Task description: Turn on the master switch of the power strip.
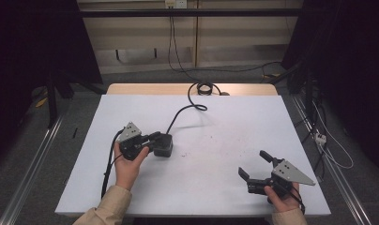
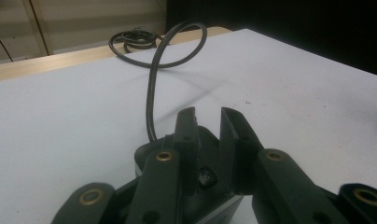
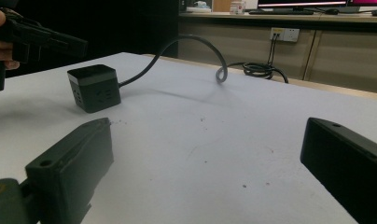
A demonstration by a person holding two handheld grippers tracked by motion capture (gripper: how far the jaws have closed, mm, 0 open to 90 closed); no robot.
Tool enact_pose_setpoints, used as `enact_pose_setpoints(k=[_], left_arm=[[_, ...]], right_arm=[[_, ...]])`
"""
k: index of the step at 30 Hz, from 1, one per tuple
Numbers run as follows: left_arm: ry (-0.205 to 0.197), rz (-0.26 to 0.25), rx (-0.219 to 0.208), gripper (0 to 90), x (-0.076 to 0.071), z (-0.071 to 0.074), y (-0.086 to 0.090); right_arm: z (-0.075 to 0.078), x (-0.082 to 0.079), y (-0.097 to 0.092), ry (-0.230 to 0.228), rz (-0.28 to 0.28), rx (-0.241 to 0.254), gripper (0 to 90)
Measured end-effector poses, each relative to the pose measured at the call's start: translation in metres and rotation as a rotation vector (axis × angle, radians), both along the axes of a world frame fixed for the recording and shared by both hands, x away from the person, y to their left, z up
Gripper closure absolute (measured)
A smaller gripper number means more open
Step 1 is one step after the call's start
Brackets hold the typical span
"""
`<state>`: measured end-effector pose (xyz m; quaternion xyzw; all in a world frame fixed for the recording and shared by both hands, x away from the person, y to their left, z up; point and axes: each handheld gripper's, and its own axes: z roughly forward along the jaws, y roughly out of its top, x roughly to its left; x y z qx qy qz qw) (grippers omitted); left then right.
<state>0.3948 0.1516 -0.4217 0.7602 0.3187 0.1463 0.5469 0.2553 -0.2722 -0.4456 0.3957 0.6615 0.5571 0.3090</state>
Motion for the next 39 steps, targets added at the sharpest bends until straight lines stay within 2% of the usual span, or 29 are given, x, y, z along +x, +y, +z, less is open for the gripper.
enact_pose_setpoints(k=[17, 28, 32, 39], left_arm=[[0.012, -0.017, 0.005, 83.5, 0.0000, 0.0001, 0.0007], [0.022, -0.024, 0.023, 88.6, -0.0001, -0.0001, 0.0008], [0.033, -0.023, 0.017, 89.9, -0.0002, -0.0004, 0.0012], [0.050, -0.032, 0.032, 90.0, -0.0005, -0.0014, -0.0004]], right_arm=[[0.0000, 0.0000, 0.0002, 0.000, 0.003, 0.000, 2.0], [0.0002, 0.0000, -0.0001, -0.002, 0.004, 0.001, 2.1], [0.0003, -0.0001, 0.0001, -0.002, 0.005, 0.000, 2.0], [0.0004, -0.0001, -0.0003, -0.005, 0.004, 0.001, 2.0]])
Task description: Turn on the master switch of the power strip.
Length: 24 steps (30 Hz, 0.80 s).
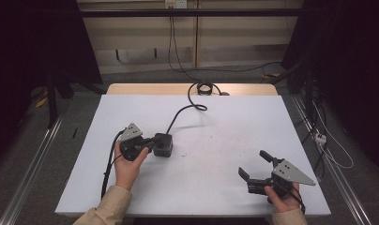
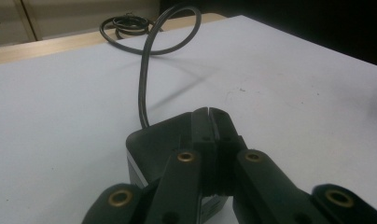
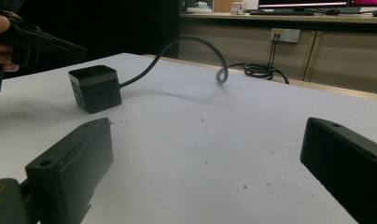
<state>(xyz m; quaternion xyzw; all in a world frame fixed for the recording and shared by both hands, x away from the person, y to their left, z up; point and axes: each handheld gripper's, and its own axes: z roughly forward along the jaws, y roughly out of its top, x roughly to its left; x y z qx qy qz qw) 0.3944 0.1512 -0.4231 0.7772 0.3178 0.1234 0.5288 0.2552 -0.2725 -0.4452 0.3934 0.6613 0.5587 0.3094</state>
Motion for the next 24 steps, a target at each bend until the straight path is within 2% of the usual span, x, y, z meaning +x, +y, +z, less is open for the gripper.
enact_pose_setpoints(k=[12, 24], left_arm=[[0.015, 0.007, 0.033, 90.0, 0.0009, -0.0023, -0.0007], [0.019, 0.014, 0.046, 90.0, 0.0017, -0.0043, -0.0009]], right_arm=[[0.0001, 0.0001, -0.0003, 0.000, 0.000, 0.001, 2.1], [0.0001, 0.0002, -0.0005, 0.000, 0.004, 0.001, 2.1]])
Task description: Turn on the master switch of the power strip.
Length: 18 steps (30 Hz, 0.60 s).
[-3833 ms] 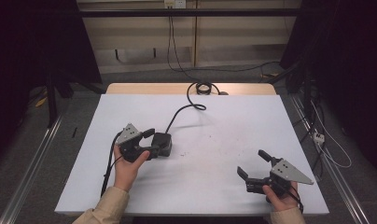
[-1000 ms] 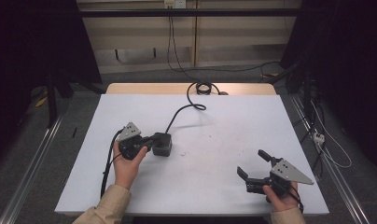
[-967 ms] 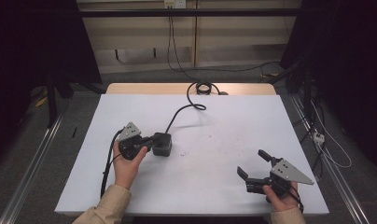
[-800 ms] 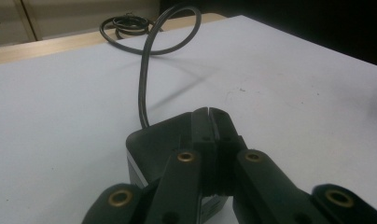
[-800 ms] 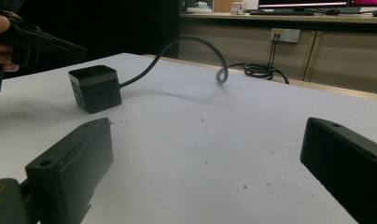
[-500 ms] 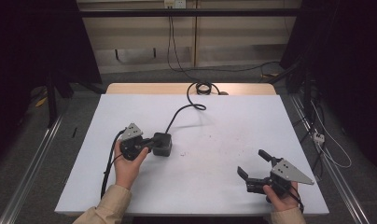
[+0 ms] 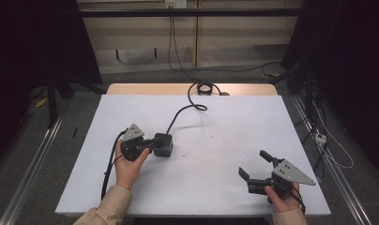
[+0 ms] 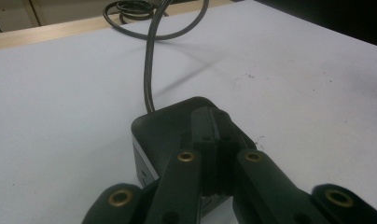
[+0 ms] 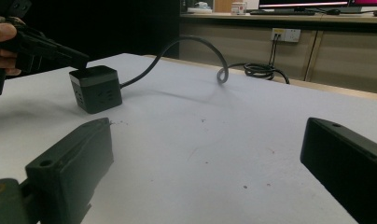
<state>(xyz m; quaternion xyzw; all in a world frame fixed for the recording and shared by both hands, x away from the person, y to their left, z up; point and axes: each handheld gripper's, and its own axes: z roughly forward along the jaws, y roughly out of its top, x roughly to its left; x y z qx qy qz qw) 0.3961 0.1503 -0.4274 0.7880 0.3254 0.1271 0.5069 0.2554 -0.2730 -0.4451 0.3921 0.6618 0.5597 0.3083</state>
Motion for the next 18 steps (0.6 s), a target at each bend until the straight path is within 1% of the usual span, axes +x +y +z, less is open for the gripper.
enact_pose_setpoints(k=[9, 14, 18], left_arm=[[-0.001, 0.000, 0.001, 90.0, 0.0000, -0.0003, -0.0004], [-0.003, 0.001, 0.007, 90.0, -0.0004, -0.0001, -0.0011], [-0.015, -0.004, 0.022, 90.0, -0.0005, 0.0000, -0.0016]], right_arm=[[-0.0002, 0.0002, 0.0000, 0.003, 0.003, -0.001, 2.0], [-0.0003, 0.0001, 0.0004, 0.005, 0.004, -0.001, 2.3], [-0.0003, 0.0000, 0.0004, 0.006, 0.004, 0.000, 2.3]])
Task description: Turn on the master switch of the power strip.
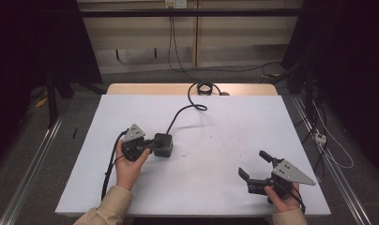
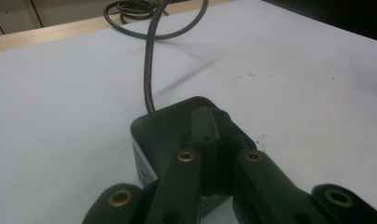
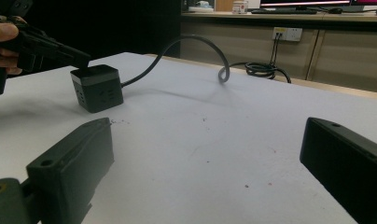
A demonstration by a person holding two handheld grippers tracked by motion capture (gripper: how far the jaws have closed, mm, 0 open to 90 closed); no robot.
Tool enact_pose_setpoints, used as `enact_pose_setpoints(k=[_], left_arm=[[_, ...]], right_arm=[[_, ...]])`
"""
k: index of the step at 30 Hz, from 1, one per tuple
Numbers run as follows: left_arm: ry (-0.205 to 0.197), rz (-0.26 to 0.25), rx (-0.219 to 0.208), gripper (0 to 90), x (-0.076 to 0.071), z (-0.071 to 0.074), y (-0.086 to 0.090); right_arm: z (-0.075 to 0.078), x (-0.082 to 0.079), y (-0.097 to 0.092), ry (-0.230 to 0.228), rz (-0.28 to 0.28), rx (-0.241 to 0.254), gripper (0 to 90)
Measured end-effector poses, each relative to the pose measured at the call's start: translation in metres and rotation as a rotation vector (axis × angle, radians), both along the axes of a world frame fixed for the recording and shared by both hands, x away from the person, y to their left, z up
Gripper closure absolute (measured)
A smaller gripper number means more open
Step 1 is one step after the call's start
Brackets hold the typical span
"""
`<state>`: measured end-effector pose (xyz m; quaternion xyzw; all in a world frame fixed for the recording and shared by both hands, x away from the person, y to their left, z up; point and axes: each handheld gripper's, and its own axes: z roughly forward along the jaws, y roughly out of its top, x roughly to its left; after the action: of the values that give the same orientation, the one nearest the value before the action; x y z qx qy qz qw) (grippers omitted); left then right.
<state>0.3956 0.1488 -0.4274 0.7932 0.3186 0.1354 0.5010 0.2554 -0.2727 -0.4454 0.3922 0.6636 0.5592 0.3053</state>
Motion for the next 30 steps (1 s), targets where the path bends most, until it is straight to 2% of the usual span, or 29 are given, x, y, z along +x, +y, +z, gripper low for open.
enact_pose_setpoints(k=[4, 8, 9, 12, 30], left_arm=[[-0.009, 0.006, 0.015, 90.0, -0.0009, 0.0003, -0.0018], [-0.001, 0.009, 0.005, 90.0, -0.0016, -0.0003, -0.0025], [-0.009, 0.006, 0.015, 90.0, -0.0014, 0.0000, -0.0022], [0.001, 0.009, 0.010, 90.0, -0.0012, -0.0005, -0.0020], [0.001, 0.013, 0.021, 90.0, -0.0019, -0.0005, -0.0029]], right_arm=[[0.0000, 0.0000, 0.0001, -0.001, 0.000, 0.000, 2.3], [0.0000, 0.0000, 0.0001, -0.001, 0.000, 0.000, 2.3], [0.0001, -0.0001, 0.0001, -0.001, 0.000, 0.000, 2.3], [0.0001, -0.0002, 0.0000, -0.001, -0.002, -0.001, 2.3], [0.0000, -0.0001, 0.0005, -0.003, -0.003, -0.003, 2.4]])
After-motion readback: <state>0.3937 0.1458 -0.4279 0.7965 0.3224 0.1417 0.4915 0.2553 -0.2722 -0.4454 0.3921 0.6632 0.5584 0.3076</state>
